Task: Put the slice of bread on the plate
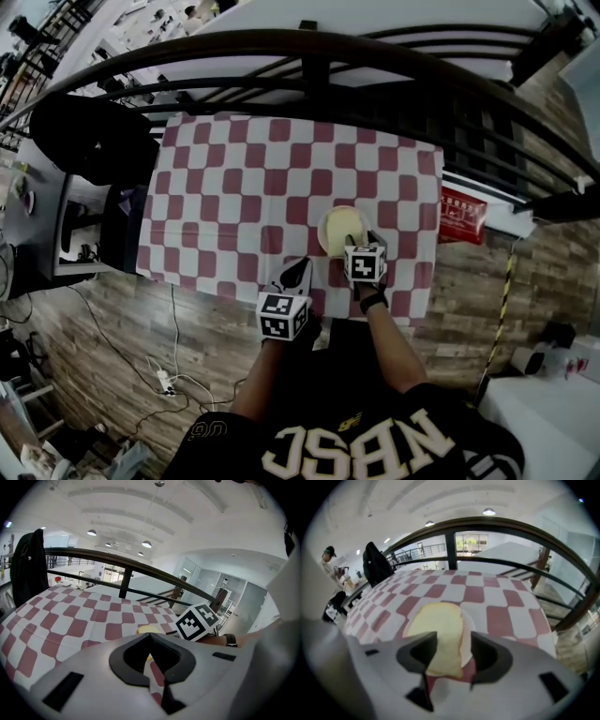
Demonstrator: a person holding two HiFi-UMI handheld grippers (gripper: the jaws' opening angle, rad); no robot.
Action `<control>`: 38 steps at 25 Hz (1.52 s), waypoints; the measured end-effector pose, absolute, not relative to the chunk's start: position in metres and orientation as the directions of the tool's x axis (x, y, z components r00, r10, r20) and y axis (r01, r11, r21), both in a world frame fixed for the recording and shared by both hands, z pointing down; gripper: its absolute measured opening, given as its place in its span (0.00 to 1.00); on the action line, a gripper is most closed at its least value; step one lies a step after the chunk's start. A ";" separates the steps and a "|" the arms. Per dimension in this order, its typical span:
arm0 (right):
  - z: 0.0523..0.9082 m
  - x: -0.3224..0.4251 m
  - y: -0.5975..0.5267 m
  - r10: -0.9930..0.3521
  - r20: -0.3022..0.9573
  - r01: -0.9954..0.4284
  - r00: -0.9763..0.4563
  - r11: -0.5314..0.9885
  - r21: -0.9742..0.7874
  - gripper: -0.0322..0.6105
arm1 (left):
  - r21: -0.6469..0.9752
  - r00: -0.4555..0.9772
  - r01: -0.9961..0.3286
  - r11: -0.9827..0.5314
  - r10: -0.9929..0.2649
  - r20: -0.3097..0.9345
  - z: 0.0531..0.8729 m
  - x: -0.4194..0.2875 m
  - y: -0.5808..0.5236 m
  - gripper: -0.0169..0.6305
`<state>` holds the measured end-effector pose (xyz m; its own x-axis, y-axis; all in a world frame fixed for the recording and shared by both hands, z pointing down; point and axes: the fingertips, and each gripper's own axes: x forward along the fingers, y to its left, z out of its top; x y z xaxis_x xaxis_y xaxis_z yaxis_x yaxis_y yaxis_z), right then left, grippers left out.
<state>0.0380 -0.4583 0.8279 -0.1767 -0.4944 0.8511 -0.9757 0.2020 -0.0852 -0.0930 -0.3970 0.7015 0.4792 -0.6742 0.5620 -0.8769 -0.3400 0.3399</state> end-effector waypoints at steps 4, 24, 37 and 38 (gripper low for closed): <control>0.816 0.040 -0.461 -0.526 0.834 -0.975 -0.167 0.214 -0.060 0.40 | 0.345 0.482 -0.875 -0.339 -0.674 0.560 0.701 -0.092 -0.398 0.06; 0.554 0.026 -0.476 -0.881 0.326 -0.939 -0.342 0.333 -0.086 0.09 | 0.225 0.449 -0.889 -0.398 -0.853 0.265 0.547 -0.095 -0.473 0.06; 0.497 0.025 -0.475 -0.887 0.213 -0.912 -0.409 0.407 -0.056 0.07 | 0.147 0.467 -0.881 -0.449 -0.875 0.125 0.484 -0.072 -0.495 0.06; 0.499 0.025 -0.475 -0.887 0.213 -0.911 -0.410 0.409 -0.054 0.07 | 0.147 0.474 -0.878 -0.456 -0.871 0.128 0.486 -0.069 -0.496 0.06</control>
<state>0.0247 -0.4748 0.4986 -0.4105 -0.8867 0.2128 -0.9110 0.4087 -0.0541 -0.0688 -0.4957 0.4861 0.4735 -0.8714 0.1280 -0.8780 -0.4556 0.1466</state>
